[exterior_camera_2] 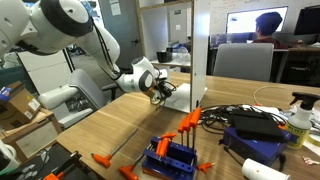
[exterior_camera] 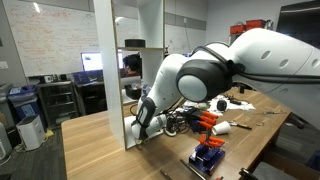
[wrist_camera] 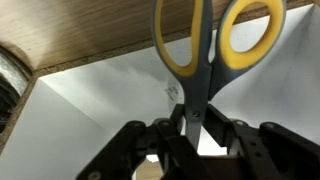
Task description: Pick the scissors and put it in the bottom compartment of the cabinet
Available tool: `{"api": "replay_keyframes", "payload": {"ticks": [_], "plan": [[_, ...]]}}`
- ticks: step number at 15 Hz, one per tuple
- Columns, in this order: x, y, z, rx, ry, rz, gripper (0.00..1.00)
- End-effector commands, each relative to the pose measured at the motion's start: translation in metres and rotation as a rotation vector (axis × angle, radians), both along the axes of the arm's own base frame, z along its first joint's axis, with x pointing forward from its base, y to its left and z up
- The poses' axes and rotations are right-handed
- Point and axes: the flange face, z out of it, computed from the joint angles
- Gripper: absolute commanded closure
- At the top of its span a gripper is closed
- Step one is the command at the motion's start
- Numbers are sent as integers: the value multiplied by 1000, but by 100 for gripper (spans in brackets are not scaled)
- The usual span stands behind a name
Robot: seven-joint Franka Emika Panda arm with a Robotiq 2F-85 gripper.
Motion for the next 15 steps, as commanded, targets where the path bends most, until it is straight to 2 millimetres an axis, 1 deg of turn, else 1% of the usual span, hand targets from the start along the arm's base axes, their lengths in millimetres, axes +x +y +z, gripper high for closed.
{"api": "replay_keyframes", "payload": {"ticks": [1,7,8,9,10,13,15], "plan": [[17,3,-2,-8,-21,-31,80],[29,0,-1,-12,-10,-63,79],[31,0,0,-11,0,-70,47],[32,-1,0,-11,7,-73,47],[34,-1,1,-10,12,-77,42],[38,0,3,-7,31,-88,17],[40,1,5,-6,42,-91,3]]}}
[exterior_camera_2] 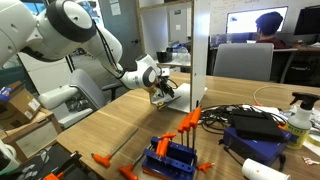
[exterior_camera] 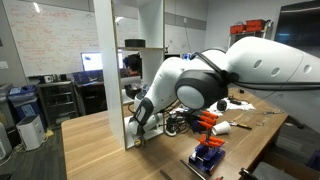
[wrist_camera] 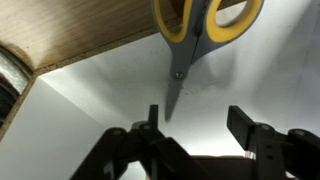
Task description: Pick the scissors and put it in the bottom compartment of the cabinet
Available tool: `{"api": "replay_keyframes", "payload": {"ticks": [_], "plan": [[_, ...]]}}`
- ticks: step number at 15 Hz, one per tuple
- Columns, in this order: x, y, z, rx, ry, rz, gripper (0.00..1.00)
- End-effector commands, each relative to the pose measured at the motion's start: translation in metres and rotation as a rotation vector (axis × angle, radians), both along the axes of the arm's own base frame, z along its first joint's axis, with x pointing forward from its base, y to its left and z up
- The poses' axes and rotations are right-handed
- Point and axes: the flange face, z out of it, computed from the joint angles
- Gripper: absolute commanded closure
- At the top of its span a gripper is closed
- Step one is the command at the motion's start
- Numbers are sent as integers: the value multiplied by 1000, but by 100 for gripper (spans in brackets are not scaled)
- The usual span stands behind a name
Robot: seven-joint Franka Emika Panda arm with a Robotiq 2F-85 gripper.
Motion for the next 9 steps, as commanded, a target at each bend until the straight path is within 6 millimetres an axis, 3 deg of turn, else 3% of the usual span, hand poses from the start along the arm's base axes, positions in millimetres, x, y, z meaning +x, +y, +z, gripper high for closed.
{"api": "replay_keyframes", "payload": {"ticks": [1,9], "plan": [[12,1,5,-12,-1,-16,0],[-5,-5,24,-75,176,-50,0]]}}
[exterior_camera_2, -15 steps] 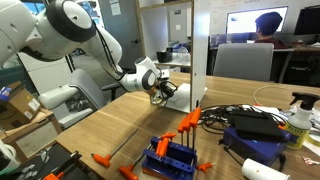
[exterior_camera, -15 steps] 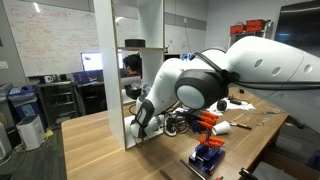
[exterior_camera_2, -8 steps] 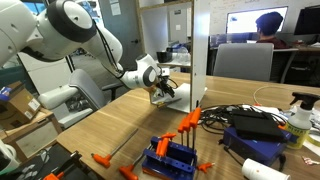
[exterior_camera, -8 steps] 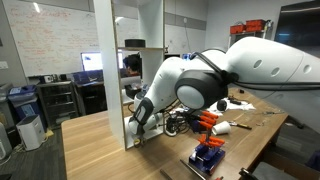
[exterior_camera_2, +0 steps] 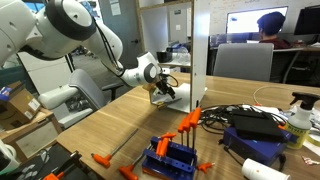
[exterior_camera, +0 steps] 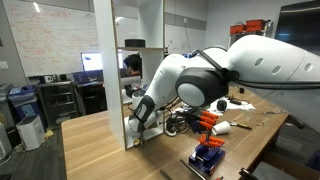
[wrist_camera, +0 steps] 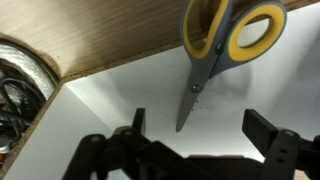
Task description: Pick the scissors and put it in the bottom compartment of the cabinet
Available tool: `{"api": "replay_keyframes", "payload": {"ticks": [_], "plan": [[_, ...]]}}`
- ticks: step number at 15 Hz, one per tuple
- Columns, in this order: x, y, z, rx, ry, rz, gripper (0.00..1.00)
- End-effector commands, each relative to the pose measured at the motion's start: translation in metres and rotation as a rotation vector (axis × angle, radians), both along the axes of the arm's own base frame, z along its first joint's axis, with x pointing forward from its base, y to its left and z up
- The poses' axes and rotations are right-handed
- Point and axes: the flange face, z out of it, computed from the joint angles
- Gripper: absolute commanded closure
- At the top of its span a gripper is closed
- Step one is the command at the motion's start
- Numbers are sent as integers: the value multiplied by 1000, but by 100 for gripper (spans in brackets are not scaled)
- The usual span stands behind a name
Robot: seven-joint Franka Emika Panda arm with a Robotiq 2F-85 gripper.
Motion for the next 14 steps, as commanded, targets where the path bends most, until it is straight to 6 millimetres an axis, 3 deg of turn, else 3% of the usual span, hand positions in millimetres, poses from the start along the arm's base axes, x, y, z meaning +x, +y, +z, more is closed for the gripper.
{"api": "replay_keyframes", "payload": {"ticks": [1,10,14], "plan": [[-13,-4,27,-35,96,-38,0],[-83,-2,86,-72,255,-27,0],[-139,5,120,-46,337,39,0]]}}
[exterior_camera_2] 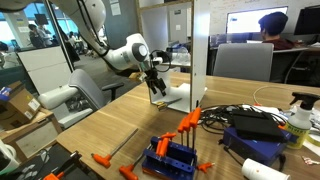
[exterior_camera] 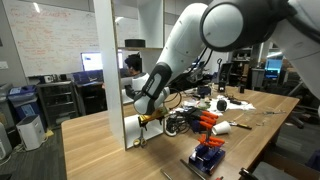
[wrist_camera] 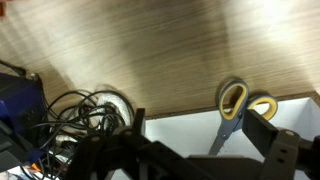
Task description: Pick the scissors and put it in the bottom compartment of the cabinet
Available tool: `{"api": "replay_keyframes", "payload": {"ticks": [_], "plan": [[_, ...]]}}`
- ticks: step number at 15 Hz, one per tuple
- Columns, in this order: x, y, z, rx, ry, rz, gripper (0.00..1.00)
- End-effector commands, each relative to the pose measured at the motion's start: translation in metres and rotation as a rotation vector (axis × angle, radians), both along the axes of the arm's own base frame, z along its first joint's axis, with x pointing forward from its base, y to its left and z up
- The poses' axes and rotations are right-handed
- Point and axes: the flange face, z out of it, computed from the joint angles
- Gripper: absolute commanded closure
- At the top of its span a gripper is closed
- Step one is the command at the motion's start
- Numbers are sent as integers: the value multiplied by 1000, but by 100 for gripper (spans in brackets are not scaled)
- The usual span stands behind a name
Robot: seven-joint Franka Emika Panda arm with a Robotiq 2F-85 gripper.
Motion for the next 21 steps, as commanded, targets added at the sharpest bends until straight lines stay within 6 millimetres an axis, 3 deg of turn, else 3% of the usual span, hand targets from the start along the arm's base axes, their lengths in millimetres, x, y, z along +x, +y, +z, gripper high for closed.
{"api": "replay_keyframes", "payload": {"ticks": [1,6,13,14,16,21], "plan": [[-68,6,37,52,87,48,0],[-153,4,64,128,207,130,0],[-255,-21,99,141,249,119,0],[-222,-10,78,154,259,133,0],[-232,-13,85,153,255,131,0],[-228,-12,73,142,276,129,0]]}}
